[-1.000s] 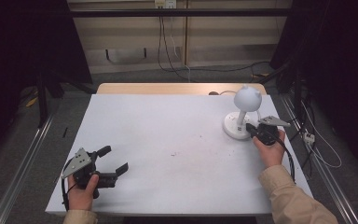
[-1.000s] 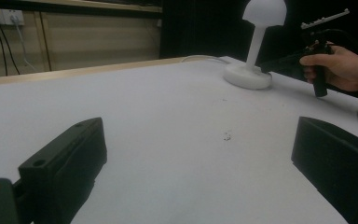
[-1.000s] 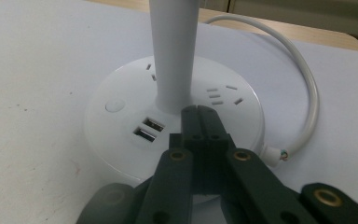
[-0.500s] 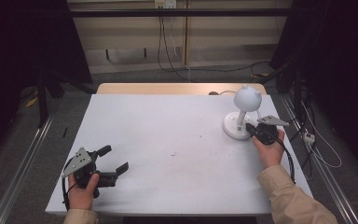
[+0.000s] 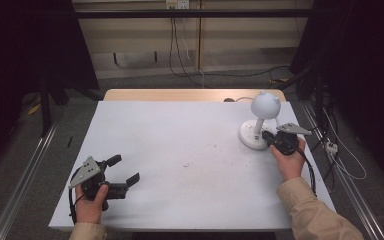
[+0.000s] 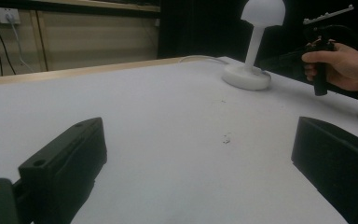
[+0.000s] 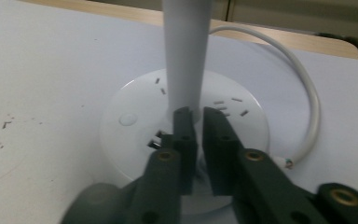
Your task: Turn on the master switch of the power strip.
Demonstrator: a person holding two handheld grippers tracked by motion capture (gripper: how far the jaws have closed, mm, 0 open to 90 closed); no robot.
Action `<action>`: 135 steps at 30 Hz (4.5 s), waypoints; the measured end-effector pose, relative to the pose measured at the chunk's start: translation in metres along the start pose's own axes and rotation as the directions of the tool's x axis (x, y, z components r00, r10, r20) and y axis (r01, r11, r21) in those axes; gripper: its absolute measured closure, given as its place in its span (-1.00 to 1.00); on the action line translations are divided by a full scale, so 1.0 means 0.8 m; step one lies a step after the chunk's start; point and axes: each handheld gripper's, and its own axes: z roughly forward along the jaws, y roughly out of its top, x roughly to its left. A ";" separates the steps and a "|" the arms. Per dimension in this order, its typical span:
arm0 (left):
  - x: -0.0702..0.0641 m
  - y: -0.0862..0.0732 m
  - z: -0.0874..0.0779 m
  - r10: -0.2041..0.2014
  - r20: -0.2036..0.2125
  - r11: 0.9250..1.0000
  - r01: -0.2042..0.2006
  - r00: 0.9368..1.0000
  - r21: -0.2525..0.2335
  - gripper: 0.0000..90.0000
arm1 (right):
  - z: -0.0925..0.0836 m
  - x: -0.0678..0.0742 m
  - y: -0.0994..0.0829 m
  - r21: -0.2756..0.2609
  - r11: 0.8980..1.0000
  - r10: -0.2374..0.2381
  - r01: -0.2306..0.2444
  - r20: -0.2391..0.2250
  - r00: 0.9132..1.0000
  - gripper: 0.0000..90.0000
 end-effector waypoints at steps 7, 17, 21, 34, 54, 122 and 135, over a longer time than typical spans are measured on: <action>-0.002 0.001 0.001 0.006 0.012 1.000 -0.006 1.000 0.005 -0.94 | -0.004 -0.005 -0.001 -0.004 0.999 0.038 -0.038 -0.016 0.999 0.65; -0.002 -0.001 0.000 0.001 0.014 1.000 -0.001 1.000 0.004 -0.94 | -0.007 0.001 -0.001 -0.008 1.000 0.027 -0.028 -0.038 0.999 0.20; -0.001 -0.001 -0.001 0.001 0.015 1.000 -0.001 1.000 0.005 -0.94 | -0.008 0.003 -0.002 -0.011 1.000 0.028 -0.028 -0.043 0.999 0.03; -0.001 -0.002 0.004 -0.008 0.015 1.000 0.008 1.000 0.004 -0.94 | -0.018 0.010 -0.003 -0.020 0.998 0.052 -0.054 -0.088 0.995 -0.32; 0.000 -0.003 0.004 -0.007 0.015 1.000 0.006 1.000 0.012 -0.94 | -0.037 0.024 -0.011 -0.039 0.998 0.050 -0.058 -0.163 0.985 -0.49; 0.001 -0.005 0.002 -0.005 0.004 1.000 0.005 1.000 0.022 -0.94 | -0.103 0.062 -0.049 -0.060 0.998 -0.006 -0.013 -0.302 0.953 -0.69; 0.001 -0.005 0.002 0.000 0.005 1.000 0.000 1.000 0.026 -0.94 | -0.114 0.064 -0.059 -0.057 0.998 -0.020 0.003 -0.312 0.950 -0.69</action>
